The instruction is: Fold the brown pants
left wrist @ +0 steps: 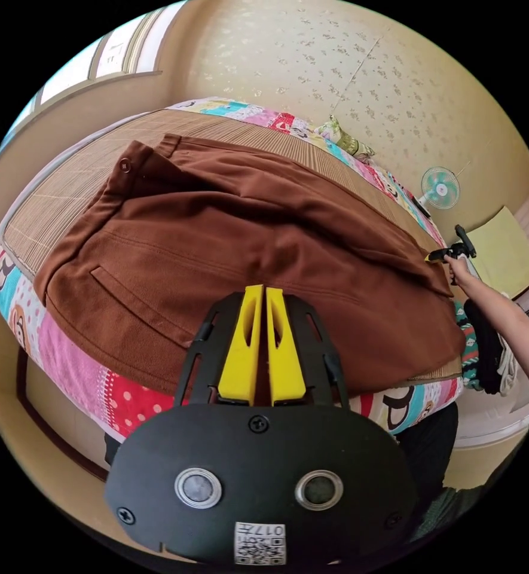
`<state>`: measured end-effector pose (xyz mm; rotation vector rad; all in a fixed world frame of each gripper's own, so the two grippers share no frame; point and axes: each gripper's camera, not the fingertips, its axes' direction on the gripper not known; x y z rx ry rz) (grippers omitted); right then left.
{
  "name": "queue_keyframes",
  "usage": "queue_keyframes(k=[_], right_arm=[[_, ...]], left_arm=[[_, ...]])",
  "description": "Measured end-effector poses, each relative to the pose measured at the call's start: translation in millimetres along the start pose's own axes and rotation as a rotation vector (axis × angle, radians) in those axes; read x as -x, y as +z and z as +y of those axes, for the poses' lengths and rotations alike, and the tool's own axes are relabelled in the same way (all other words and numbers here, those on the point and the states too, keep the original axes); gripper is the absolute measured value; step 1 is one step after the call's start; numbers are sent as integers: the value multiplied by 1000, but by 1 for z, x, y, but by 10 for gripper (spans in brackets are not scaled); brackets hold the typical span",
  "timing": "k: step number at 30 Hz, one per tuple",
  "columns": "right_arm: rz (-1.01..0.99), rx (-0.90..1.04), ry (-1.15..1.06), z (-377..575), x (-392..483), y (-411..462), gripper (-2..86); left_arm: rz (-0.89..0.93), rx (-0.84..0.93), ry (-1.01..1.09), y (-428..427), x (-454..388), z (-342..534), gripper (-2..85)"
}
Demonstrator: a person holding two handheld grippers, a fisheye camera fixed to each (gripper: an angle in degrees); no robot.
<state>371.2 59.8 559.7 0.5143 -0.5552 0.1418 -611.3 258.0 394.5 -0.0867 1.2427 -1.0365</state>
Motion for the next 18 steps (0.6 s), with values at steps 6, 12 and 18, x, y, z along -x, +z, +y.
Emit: queue_keyframes(k=[6,12,18], right_arm=[[-4,-41,11,-30,-2,-7,2],[-93,-168,43,-29,-15,-17,3],[-157,-81,56,-15,-17,-45,4]], left_arm=[[57,-15,-13,-15,18,6,-10],[158,-92,-37,-31,41,19,-9],[295,-100,-84,-41,68,17,-8]])
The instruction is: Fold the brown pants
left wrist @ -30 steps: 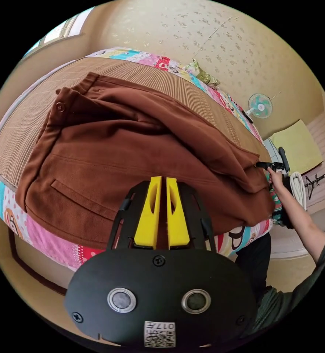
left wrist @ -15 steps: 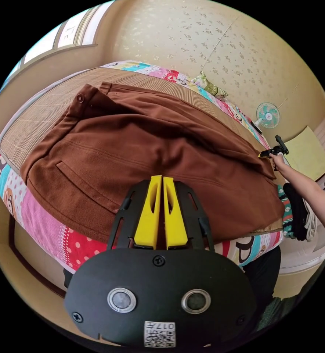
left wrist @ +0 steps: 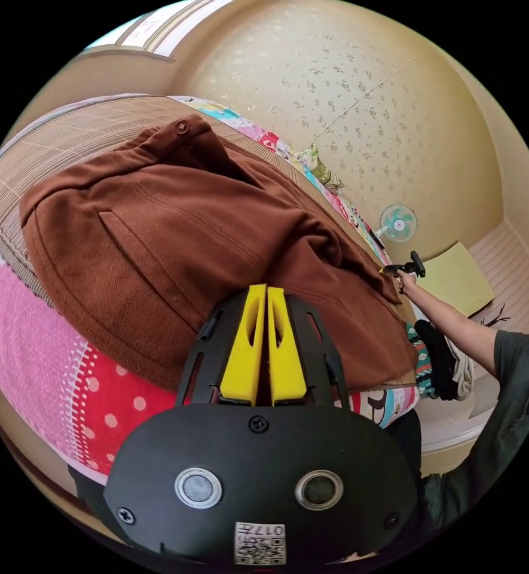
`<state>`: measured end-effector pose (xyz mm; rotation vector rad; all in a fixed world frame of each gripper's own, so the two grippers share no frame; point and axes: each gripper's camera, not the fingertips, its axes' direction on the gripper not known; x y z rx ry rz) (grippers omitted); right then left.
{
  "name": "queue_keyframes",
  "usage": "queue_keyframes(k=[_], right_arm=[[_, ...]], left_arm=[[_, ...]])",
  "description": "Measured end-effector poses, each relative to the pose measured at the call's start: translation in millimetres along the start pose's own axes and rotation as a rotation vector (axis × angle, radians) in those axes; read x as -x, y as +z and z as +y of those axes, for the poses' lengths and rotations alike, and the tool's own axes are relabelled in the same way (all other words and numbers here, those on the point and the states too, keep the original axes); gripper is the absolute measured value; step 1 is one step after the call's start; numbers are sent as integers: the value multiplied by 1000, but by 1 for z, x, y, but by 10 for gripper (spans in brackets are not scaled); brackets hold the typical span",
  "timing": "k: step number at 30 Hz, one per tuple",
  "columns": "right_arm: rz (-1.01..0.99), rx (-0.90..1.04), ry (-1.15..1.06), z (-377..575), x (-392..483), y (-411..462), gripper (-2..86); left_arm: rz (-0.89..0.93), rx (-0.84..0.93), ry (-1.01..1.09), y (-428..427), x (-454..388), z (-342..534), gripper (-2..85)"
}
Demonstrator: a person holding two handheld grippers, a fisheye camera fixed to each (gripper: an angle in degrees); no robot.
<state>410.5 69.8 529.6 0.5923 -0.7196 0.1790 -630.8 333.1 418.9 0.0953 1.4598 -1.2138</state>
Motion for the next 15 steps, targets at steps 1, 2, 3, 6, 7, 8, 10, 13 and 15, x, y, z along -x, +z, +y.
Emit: queue_keyframes(k=[1,2,3,6,7,8,10,13,15], right_arm=[[52,-159,-29,28,11,-29,4],[69,-276,-50,50,18,-47,4],[57,-462,-74,96,29,-76,5],[-223,-453,-173,186,50,-101,5],[-315,-386,-262,224,64,-98,5],[-338,-351,-302,243,71,-95,5],[-304,-206,-350,313,85,-82,5],[-301,-128,-287,387,69,-70,6],[-221,-26,-289,418,62,-45,6]], left_arm=[[18,-1,-7,-4,2,-1,-7],[21,-4,-7,-7,2,-2,-7],[18,-6,-4,-9,1,-2,-7],[15,-15,1,-17,-3,-5,-7],[24,-16,-2,-20,-3,-7,-7],[33,-17,-5,-23,-2,-8,-7],[42,-20,-7,-28,-3,-11,-7],[52,-25,-7,-34,-6,-15,-7],[62,-27,-9,-37,-7,-18,-7]])
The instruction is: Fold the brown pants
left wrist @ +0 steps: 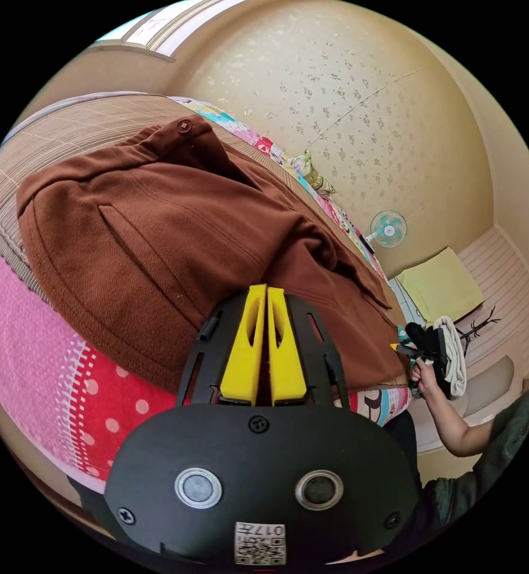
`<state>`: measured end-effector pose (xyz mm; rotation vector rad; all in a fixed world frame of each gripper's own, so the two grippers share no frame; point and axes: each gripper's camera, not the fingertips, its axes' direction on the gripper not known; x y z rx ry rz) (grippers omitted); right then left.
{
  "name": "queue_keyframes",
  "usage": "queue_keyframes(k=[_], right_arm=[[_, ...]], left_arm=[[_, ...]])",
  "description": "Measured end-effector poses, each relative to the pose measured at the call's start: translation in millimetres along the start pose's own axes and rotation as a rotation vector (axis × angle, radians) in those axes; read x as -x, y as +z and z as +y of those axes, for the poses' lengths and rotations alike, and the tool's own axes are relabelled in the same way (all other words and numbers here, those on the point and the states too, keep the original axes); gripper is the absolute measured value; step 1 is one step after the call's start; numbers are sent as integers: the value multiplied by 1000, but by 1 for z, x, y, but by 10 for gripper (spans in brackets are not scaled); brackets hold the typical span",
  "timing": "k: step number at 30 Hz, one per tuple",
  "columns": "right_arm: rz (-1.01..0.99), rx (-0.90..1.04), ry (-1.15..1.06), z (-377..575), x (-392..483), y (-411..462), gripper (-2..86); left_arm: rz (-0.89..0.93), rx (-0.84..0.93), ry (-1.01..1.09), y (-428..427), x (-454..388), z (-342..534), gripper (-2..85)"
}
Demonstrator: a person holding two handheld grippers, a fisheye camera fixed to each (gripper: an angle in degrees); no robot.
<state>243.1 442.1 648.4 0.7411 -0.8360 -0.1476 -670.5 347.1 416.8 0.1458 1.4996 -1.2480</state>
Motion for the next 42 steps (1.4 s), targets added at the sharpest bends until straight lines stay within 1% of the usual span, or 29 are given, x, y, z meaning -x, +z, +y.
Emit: queue_keyframes(k=[1,3,7,10,13,16,17,21,23,24,26,27,28,29,30,32,33,35,37,39,42], right_arm=[[-26,-86,-2,27,1,-8,6],[-66,-102,76,54,2,-17,6],[36,-79,53,85,34,-36,5],[71,-100,30,104,45,-50,4],[20,-122,61,123,40,-66,4],[-47,-130,96,143,32,-83,4],[-42,-123,91,146,33,-87,4],[165,-40,42,161,64,-112,5],[191,-22,88,169,70,-129,5],[176,-19,106,178,73,-144,5],[113,-66,98,201,77,-171,6],[58,-120,103,222,78,-188,6],[0,-164,112,242,77,-202,7],[-28,-176,122,251,75,-207,7],[-87,-178,157,267,68,-214,6],[-186,-165,220,285,54,-221,6],[-248,-169,242,293,44,-226,5],[-322,-182,268,301,29,-237,5],[-412,-196,293,304,12,-258,5],[-462,-225,290,306,3,-275,5],[-480,-237,321,306,-12,-296,9]], left_arm=[[1,-1,0,-2,-2,-2,-7],[-2,-2,1,-5,-6,-6,-7],[-20,-5,7,-13,-17,-16,-7],[-30,-8,-14,-18,-24,-22,-8],[-8,-9,-62,-24,-27,-26,-9],[-58,17,-62,-34,-42,-29,-9],[-72,22,-73,-39,-47,-28,-9],[-44,72,-138,-60,-51,-27,-7],[-14,101,-218,-88,-47,-27,1],[-6,78,-229,-99,-46,-26,4],[-33,-118,-284,-156,-36,-15,57],[-58,-166,-315,-170,-31,-13,78],[-112,-231,-399,-192,-18,-11,111],[-123,-255,-465,-204,-4,-16,135],[-111,-255,-486,-206,2,-20,138],[-14,-238,-529,-203,24,-43,143],[-9,-231,-534,-201,27,-50,143],[-104,-201,-538,-193,31,-78,130],[-140,-183,-520,-185,29,-95,123],[-142,-163,-492,-176,20,-108,113],[-256,-62,-427,-167,-5,-124,48]])
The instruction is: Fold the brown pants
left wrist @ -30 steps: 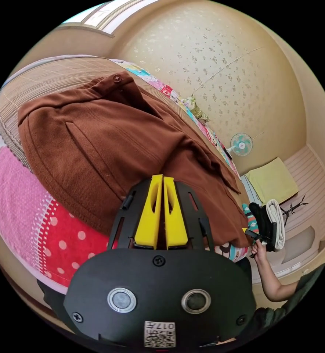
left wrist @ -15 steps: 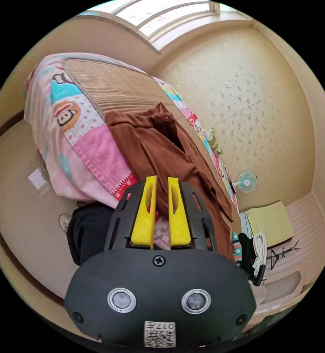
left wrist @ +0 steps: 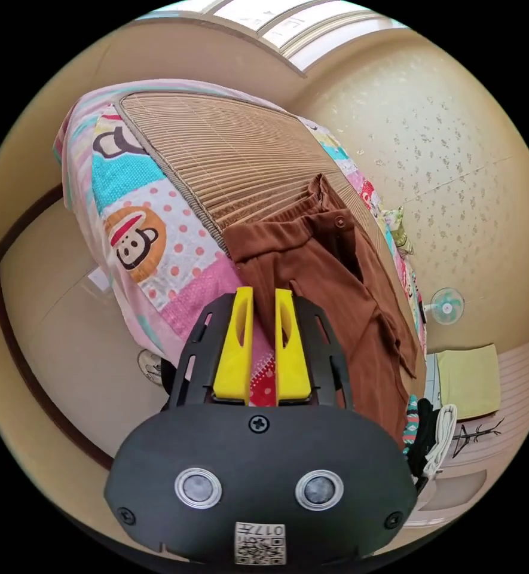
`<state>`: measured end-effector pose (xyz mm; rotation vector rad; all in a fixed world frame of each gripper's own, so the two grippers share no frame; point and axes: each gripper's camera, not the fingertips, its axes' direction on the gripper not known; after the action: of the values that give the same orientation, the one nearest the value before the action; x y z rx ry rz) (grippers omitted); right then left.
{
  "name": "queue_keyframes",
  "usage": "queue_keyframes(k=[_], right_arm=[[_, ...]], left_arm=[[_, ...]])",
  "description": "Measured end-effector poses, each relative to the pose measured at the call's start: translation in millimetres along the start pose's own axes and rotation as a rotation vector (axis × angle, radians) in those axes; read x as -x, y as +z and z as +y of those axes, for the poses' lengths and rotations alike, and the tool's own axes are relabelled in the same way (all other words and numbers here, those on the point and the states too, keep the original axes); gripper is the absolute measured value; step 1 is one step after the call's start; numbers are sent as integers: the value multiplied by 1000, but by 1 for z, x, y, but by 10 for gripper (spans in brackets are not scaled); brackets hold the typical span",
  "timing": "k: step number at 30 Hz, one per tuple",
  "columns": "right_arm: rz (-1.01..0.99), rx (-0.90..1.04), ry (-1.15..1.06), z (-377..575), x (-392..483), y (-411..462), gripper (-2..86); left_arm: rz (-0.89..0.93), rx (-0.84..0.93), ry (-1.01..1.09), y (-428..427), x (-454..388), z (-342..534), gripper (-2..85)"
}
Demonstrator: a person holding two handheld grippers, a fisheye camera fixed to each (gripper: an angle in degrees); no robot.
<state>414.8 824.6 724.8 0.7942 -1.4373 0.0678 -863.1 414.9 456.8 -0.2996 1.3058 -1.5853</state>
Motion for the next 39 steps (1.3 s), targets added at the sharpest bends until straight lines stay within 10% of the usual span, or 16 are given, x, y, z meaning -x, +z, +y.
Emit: queue_keyframes(k=[9,39], right_arm=[[-280,18,187,-27,-39,-5,97],[-159,-40,415,-76,-43,10,117]], left_arm=[[149,18,184,-67,-13,25,-4],[238,-78,-63,-135,-15,62,-3]])
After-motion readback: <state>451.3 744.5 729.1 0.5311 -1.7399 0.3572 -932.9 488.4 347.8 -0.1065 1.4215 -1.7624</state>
